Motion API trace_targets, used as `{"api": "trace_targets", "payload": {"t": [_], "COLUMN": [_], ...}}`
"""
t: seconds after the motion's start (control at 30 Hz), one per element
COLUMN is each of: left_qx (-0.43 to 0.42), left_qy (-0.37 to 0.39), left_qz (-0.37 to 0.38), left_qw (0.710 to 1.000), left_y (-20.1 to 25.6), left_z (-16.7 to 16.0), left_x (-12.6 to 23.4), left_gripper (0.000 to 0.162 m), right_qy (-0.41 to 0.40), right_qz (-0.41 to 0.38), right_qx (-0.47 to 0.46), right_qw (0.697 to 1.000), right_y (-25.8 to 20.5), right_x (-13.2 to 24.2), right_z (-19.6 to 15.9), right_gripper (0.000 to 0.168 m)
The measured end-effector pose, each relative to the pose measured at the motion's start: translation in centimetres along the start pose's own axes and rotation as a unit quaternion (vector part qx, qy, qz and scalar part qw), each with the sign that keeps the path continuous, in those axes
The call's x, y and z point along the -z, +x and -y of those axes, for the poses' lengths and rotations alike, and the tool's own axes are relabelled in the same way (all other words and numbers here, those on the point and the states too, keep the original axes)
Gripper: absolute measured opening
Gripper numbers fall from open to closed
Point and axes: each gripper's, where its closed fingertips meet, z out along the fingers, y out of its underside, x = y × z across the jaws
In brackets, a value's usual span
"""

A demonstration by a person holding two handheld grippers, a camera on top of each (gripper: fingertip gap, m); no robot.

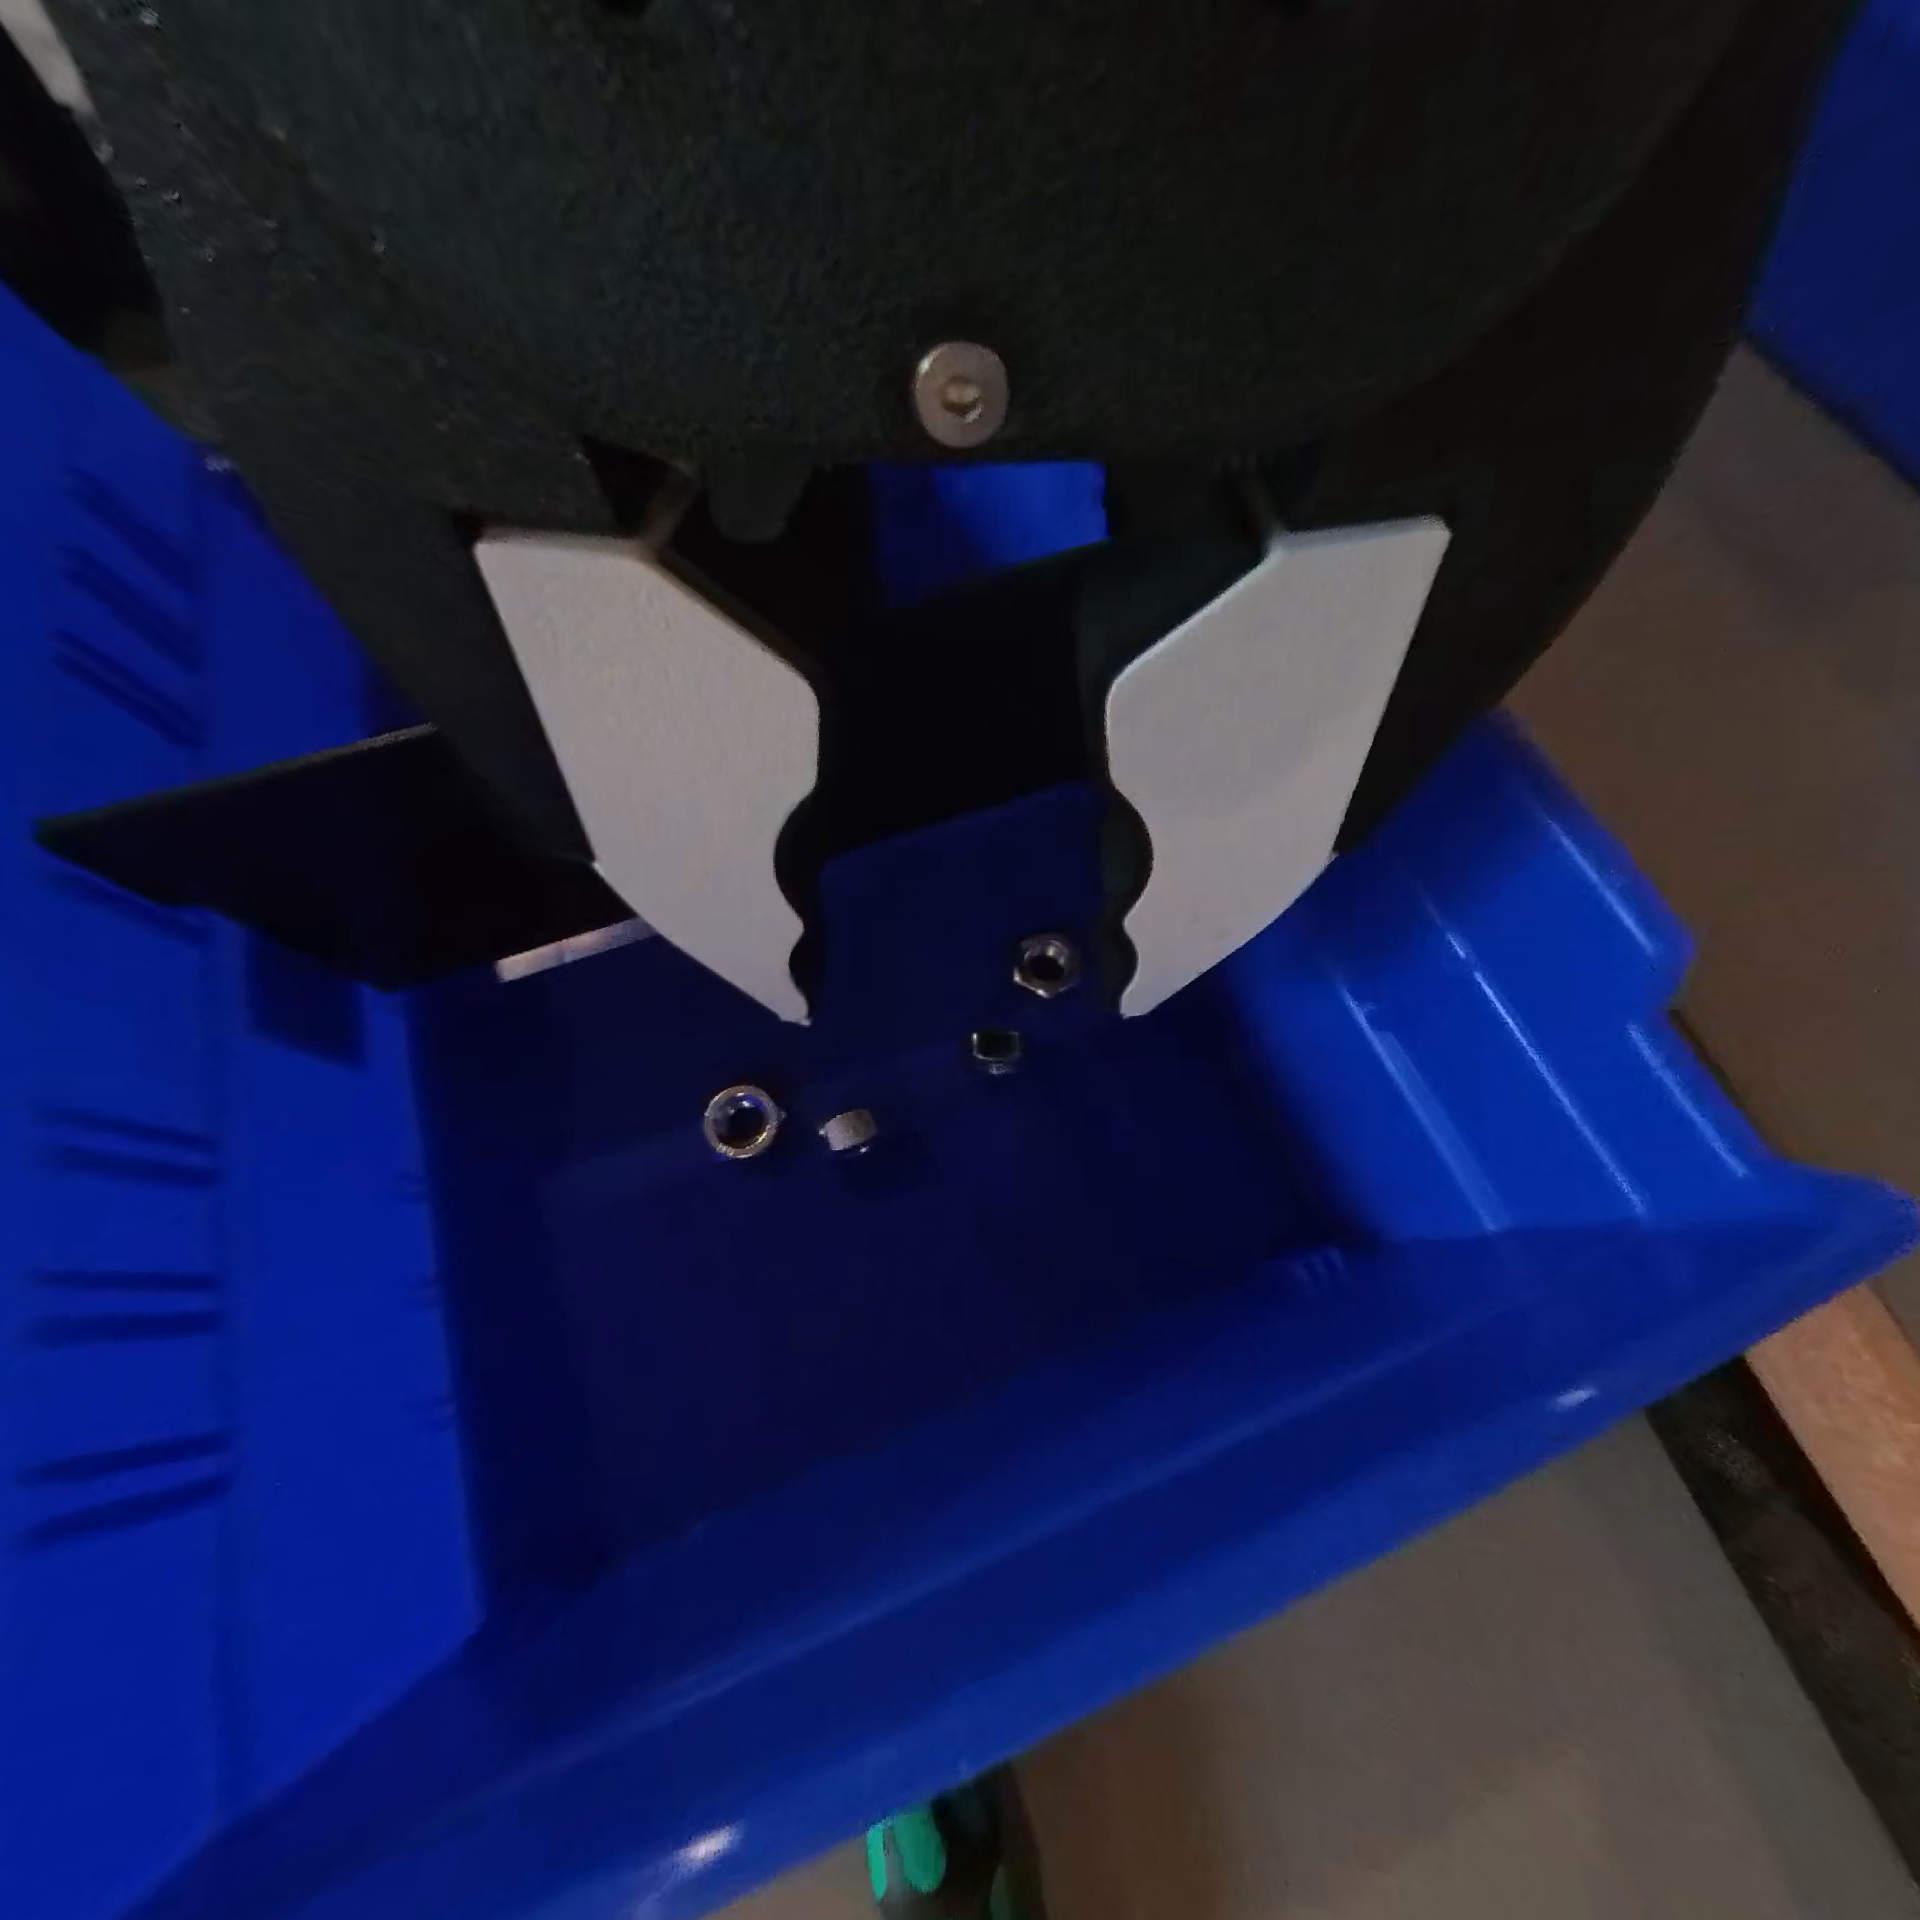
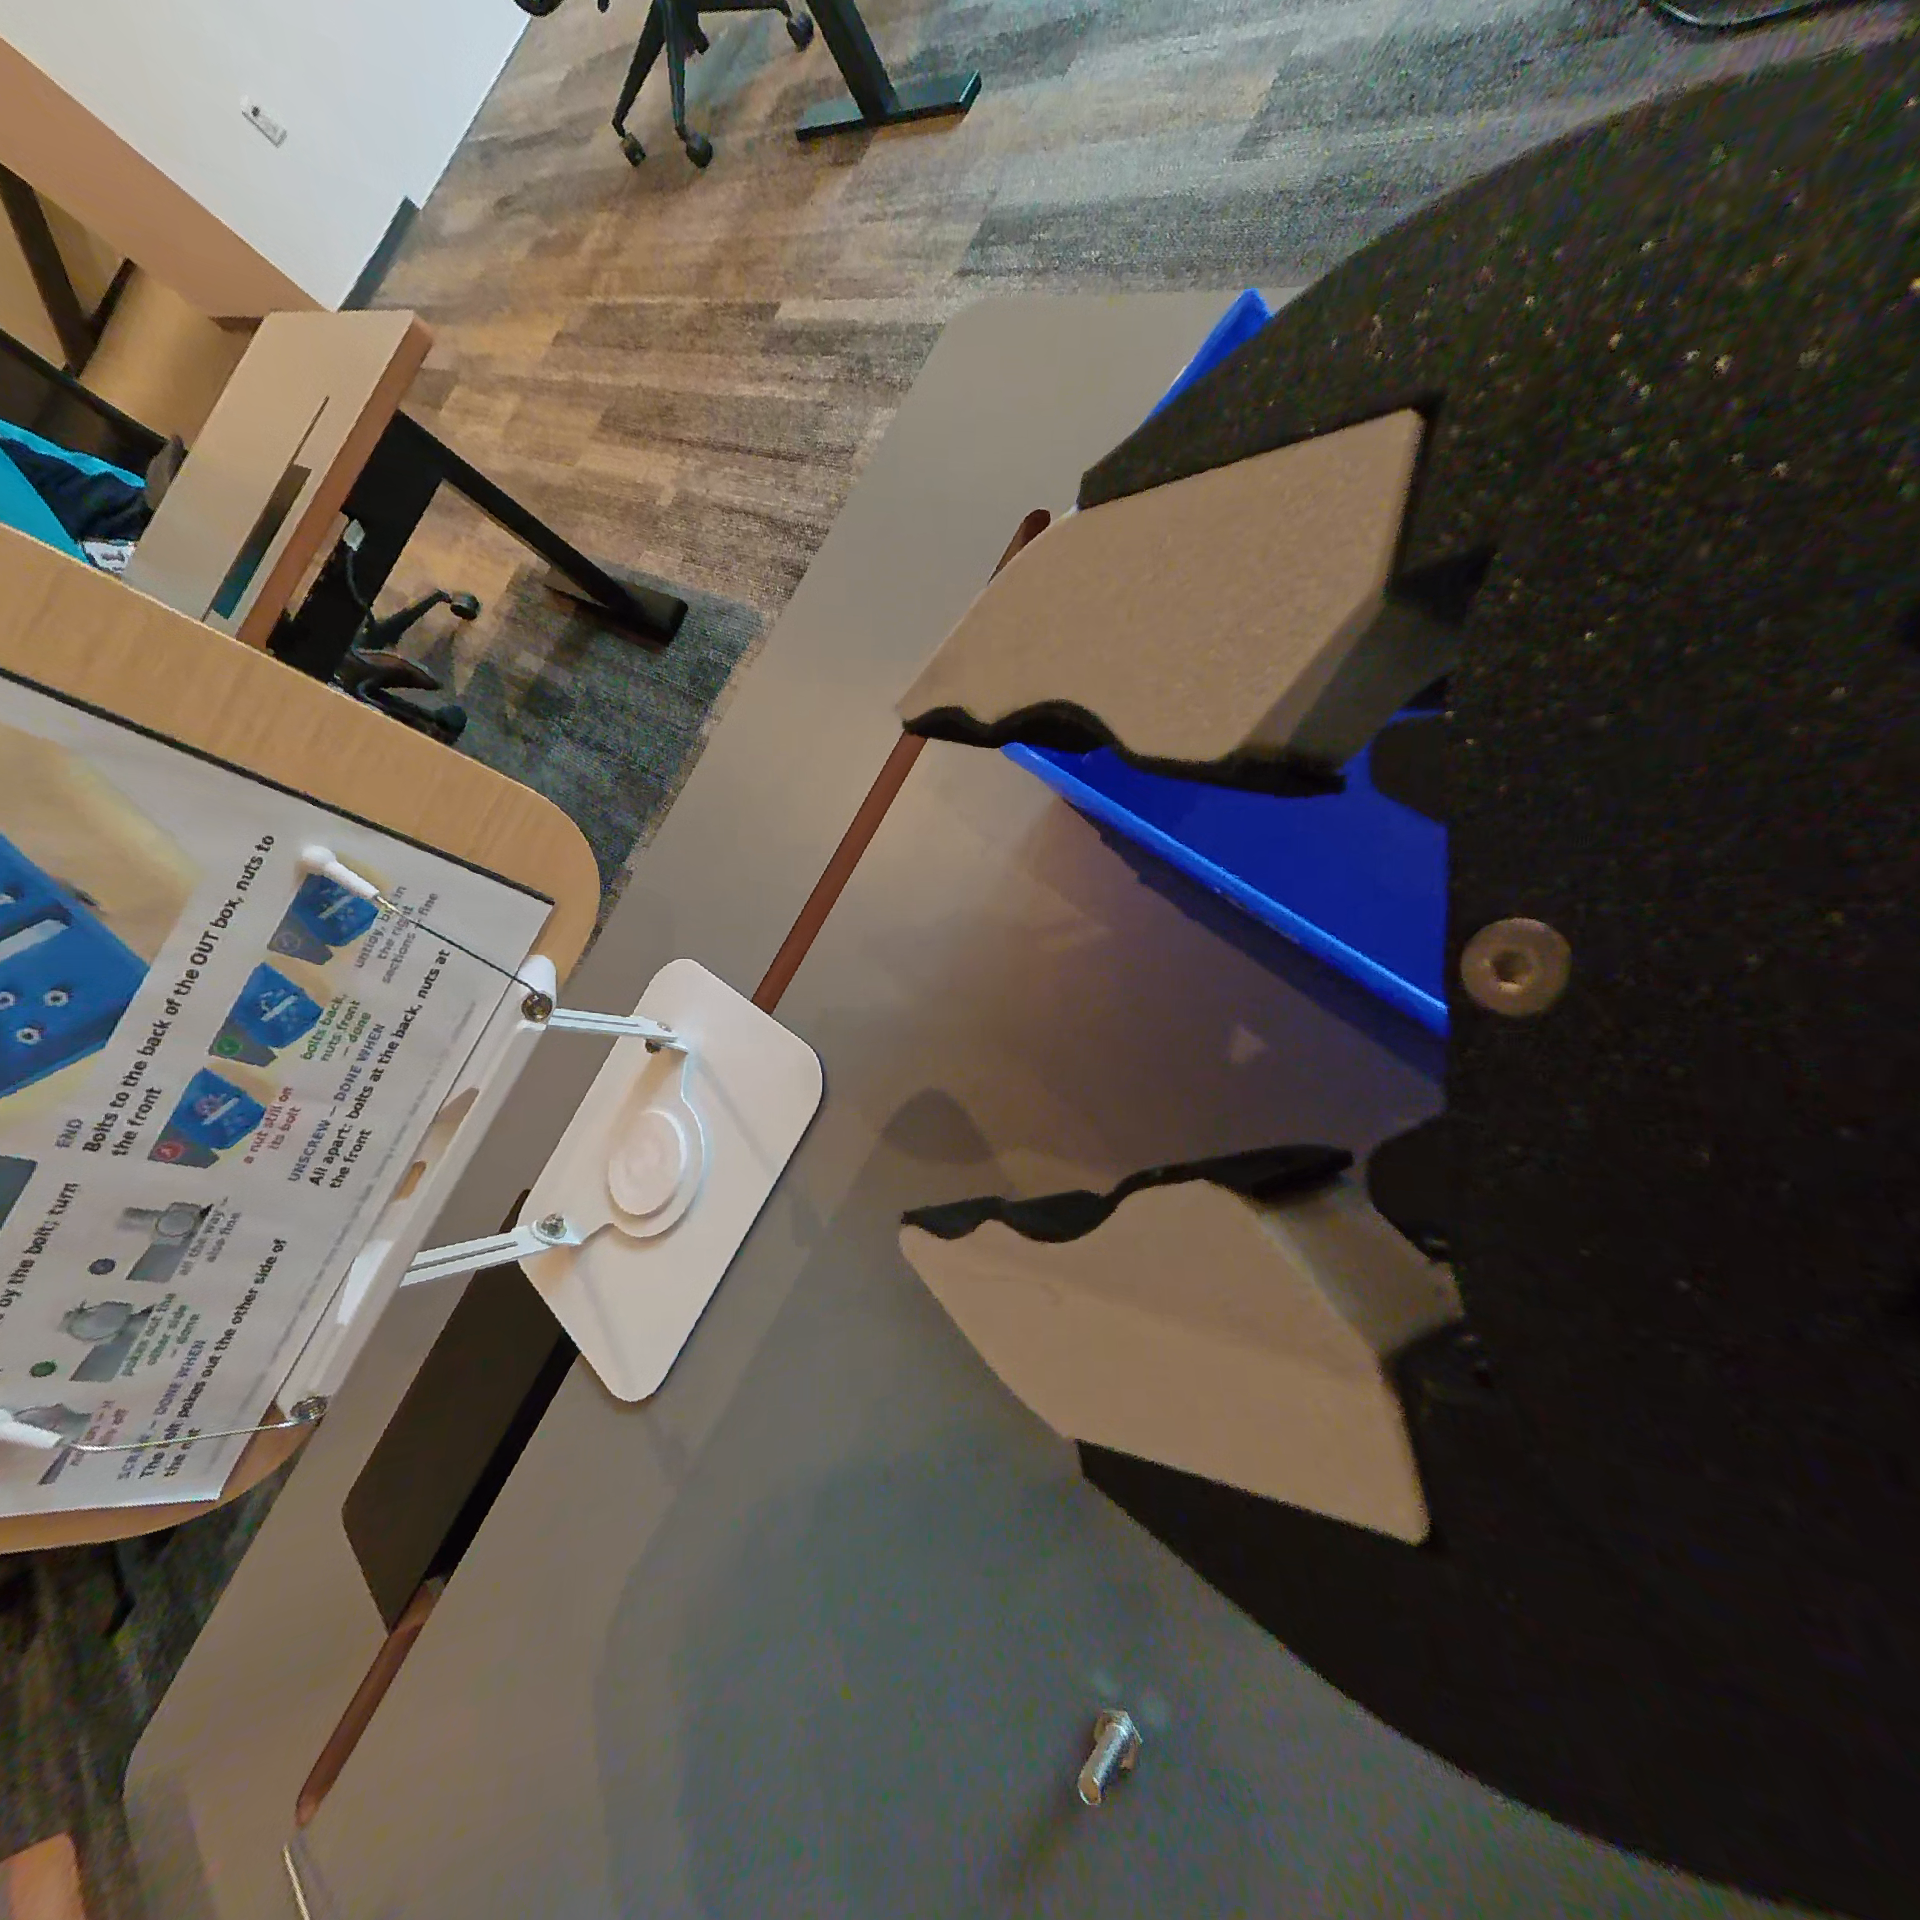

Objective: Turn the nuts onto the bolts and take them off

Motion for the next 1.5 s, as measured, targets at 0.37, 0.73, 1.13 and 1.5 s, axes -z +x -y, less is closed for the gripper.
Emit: {"api": "trace_targets", "payload": {"t": [0.37, 0.73, 1.13, 1.5], "left_qx": [-0.017, -0.025, -0.028, -0.029], "left_qy": [-0.058, -0.084, -0.083, -0.059], "left_qz": [-0.035, -0.051, -0.058, -0.068], "left_qw": [0.998, 0.995, 0.994, 0.996], "left_y": [-0.4, -0.6, -0.6, 0.1], "left_z": [-0.4, -1.0, -1.0, -0.1], "left_x": [-2.5, -3.8, -4.6, -1.5], "left_gripper": [0.041, 0.036, 0.026, 0.02], "right_qy": [-0.005, -0.013, -0.015, -0.019], "right_qz": [-0.007, -0.009, -0.012, -0.007], "right_qx": [0.01, 0.019, 0.023, 0.028], "right_qw": [1.0, 1.0, 1.0, 0.999], "right_y": [0.0, -0.3, -0.4, -0.7], "right_x": [-0.2, -0.6, -0.6, -0.7], "right_z": [0.0, -0.1, -0.1, -0.2], "right_gripper": [0.083, 0.084, 0.084, 0.084]}}
